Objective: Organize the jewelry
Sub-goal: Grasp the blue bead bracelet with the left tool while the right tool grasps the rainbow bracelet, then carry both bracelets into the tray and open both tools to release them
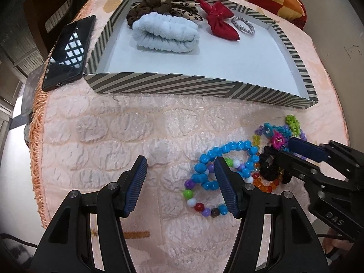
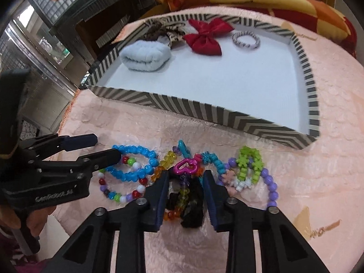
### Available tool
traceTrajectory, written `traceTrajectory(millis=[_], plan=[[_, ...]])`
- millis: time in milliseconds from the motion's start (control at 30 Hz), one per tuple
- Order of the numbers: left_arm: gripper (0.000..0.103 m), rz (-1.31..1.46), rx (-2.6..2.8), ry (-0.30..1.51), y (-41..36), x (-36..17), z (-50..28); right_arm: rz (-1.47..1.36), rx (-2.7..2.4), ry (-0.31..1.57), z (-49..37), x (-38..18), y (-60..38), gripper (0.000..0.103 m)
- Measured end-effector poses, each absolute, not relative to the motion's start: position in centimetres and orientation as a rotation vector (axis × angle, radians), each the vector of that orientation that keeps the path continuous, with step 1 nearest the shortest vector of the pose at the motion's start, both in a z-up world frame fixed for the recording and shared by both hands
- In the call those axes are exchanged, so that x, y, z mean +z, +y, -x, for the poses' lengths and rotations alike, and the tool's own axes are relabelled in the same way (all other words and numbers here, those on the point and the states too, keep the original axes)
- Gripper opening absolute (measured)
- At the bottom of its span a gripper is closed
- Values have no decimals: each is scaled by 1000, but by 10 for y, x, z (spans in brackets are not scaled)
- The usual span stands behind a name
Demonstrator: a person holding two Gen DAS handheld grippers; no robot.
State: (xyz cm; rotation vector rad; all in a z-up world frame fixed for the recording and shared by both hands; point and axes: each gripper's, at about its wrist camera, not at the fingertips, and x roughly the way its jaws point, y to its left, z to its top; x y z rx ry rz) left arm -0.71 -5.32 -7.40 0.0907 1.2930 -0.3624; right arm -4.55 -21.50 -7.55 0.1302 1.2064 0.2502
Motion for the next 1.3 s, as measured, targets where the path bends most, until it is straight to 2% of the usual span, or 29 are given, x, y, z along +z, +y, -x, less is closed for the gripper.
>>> traceTrajectory(millis=[67,100,133,167,200,233,267,700,1300], plan=[[52,-107,-377,1295,-55,-77,6,-135,244,1196,44,-79,-215,20],[44,-110,-381,1292,-56,-78,5,-143,245,1197,44,-78,-215,20],[29,-107,-389,1285,-57,-77,4,-152,248,1198,43,-78,-216,20],[24,-109,-397,1289,-58,-78,2,-152,250,1197,43,-77,-216,20],[16,-105,-403,1289,-58,-78,1,-152,253,1194,43,-75,-216,13],[10,-99,-411,1291,-58,-77,-1,-162,262,1189,45,-72,-217,10],[8,-90,-428,1297,-58,-76,-2,-174,266,1180,47,-68,-218,9],[7,-55,-501,1204,-47,-19,7,-343,363,1039,62,-4,-235,9],[7,-63,-489,1113,-47,35,10,-405,364,940,65,40,-268,9]])
